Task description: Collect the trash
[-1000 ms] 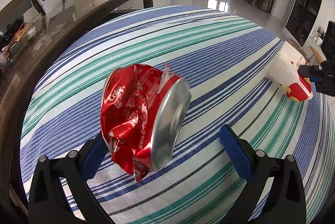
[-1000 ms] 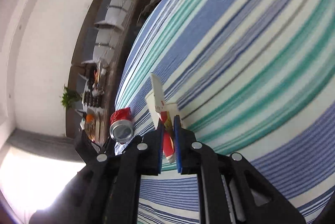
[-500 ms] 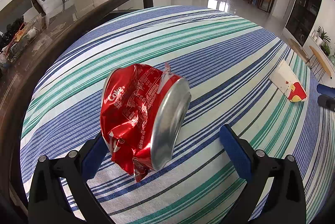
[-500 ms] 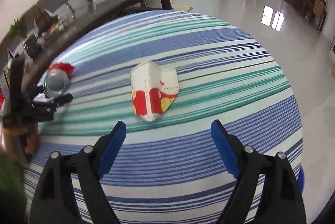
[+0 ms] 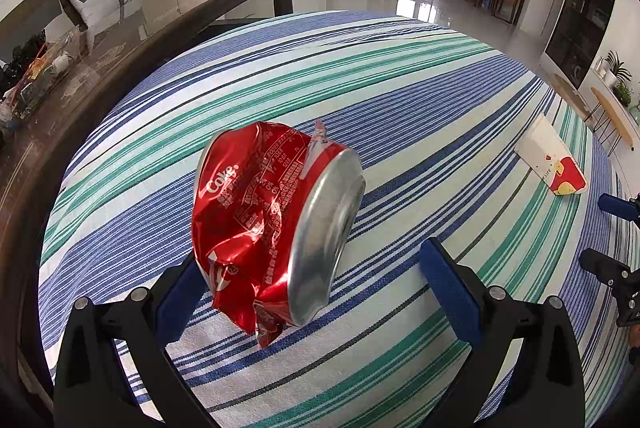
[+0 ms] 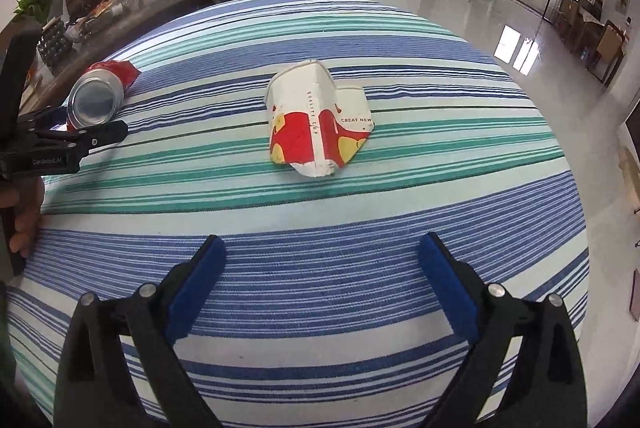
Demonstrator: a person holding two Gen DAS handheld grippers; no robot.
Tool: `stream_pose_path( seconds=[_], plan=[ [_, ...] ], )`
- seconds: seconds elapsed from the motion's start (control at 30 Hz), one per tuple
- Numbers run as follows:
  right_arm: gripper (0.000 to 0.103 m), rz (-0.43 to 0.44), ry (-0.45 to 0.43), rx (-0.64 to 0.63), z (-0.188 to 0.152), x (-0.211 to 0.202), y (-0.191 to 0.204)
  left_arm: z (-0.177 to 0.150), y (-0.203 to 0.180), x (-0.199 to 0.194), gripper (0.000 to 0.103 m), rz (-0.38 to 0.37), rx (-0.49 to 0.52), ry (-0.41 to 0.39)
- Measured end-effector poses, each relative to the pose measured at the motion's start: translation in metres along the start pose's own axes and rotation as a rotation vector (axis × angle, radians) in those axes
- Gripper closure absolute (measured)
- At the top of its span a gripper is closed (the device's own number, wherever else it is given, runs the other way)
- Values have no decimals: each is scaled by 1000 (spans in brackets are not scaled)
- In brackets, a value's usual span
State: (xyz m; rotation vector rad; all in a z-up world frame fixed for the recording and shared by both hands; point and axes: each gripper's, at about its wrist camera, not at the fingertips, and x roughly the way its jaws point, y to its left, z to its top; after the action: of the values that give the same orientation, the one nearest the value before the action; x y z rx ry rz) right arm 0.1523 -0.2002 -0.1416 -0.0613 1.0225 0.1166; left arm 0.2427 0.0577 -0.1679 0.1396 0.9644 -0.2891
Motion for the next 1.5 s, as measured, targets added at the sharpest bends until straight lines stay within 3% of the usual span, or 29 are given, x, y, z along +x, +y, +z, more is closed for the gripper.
stream_pose_path(
  seconds=[0.1, 0.23, 0.3, 0.4, 0.5, 0.63, 0.7, 0.8, 0.83, 0.9, 1.23, 1.5],
  plan=[
    [9, 45, 18, 10, 3, -10, -9, -4, 7, -6, 5, -70, 14, -11],
    [9, 70, -26, 4, 10, -29, -18, -25, 29, -27, 5, -178, 13, -53],
    [9, 84, -30, -25, 18, -30, -16, -29, 35, -34, 5, -198, 2, -77],
    [9, 100, -29, -77, 37, -26, -6, -21, 32, -35, 5, -174, 27, -86],
    [10, 108, 14, -119, 56, -9, 6, -5, 24, -28, 5, -92, 68, -78],
    [12, 68, 73, -137, 75, 16, 12, 10, 35, -8, 5, -79, 11, -42],
    [19, 58, 97, -140, 79, 26, 14, 13, 38, -3, 5, -97, -2, -33],
    [64, 30, 108, -119, 81, 30, 10, 14, 33, -3, 35, -103, 22, -34],
    [69, 32, 101, -106, 82, 26, 7, 15, 31, -5, 49, -117, 19, -38],
    [73, 65, 78, -75, 80, 12, 2, 15, 28, -12, 52, -118, -4, -61],
    [73, 105, 16, -47, 47, -56, -18, 20, -49, -76, 52, -94, 64, -155],
    [73, 74, -47, 32, 13, -112, -62, 30, -123, -107, 52, -72, 188, -197]
  ],
)
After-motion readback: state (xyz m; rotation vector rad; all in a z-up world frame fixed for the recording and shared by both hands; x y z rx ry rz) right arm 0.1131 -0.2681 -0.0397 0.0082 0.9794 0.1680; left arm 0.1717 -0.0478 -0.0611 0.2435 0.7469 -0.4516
